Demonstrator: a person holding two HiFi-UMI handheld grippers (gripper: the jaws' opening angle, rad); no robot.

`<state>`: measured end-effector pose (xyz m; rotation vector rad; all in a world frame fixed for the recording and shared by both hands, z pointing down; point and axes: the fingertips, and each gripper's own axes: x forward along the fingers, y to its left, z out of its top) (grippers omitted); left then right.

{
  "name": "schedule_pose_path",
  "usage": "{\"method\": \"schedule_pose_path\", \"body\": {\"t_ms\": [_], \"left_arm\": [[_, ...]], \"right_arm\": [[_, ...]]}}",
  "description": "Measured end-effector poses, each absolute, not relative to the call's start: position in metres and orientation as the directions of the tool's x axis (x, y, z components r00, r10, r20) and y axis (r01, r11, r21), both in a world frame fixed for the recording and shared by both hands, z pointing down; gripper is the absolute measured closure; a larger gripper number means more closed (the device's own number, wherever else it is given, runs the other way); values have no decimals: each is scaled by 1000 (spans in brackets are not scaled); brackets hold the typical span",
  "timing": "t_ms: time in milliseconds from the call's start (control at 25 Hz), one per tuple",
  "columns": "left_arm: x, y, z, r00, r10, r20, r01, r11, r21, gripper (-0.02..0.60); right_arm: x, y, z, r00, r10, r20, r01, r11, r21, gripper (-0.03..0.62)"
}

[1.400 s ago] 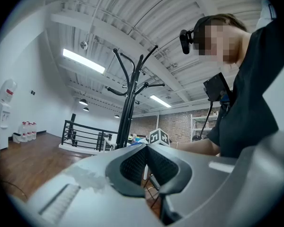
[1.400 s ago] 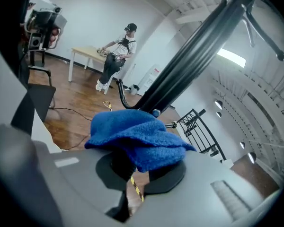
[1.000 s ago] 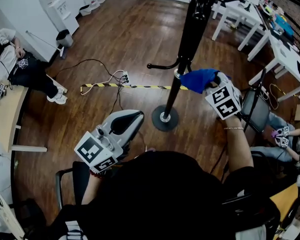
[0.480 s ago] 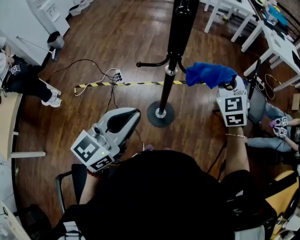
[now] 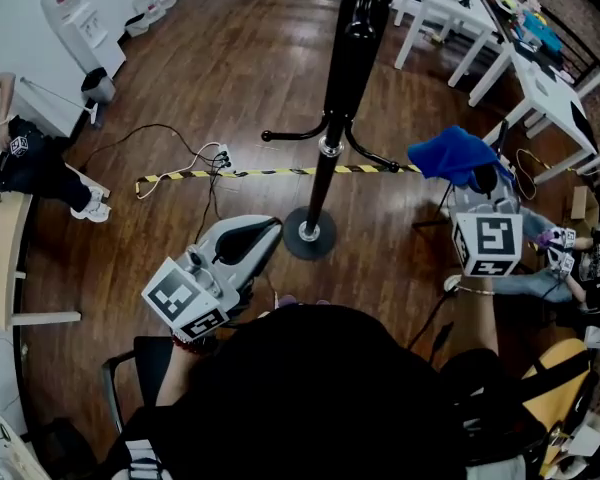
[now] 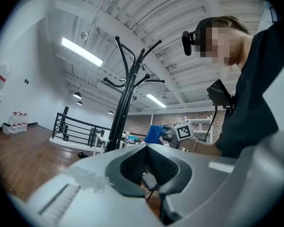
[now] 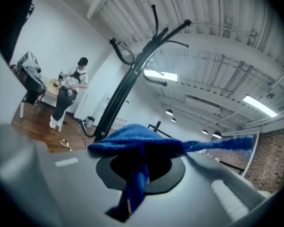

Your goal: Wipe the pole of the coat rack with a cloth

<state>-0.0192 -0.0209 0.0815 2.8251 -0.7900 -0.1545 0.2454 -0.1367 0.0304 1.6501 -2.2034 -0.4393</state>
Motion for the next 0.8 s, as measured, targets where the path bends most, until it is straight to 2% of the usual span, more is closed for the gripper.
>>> {"method": "schedule_pose_path", "body": {"t_ms": [160, 360, 600, 800], "left_arm": [[-21, -23, 76, 846, -530, -56, -510, -836, 203, 577], [-33, -17, 72, 822, -566, -68, -546, -816, 188, 577], [-67, -8, 80, 763, -643, -69, -618, -757, 210, 577], [-87, -1, 82, 722, -688, -75, -662, -718, 215, 577]], "right_arm": [[187, -136, -6, -394, -918, -33, -825, 338, 454, 574], [107, -157, -47, -526, -843, -115, -760, 404, 508, 574], [53, -190, -94, -506, -843, -185, -757, 330, 565, 574], [52, -209, -104, -443, -873, -202, -761, 248, 600, 574]]}}
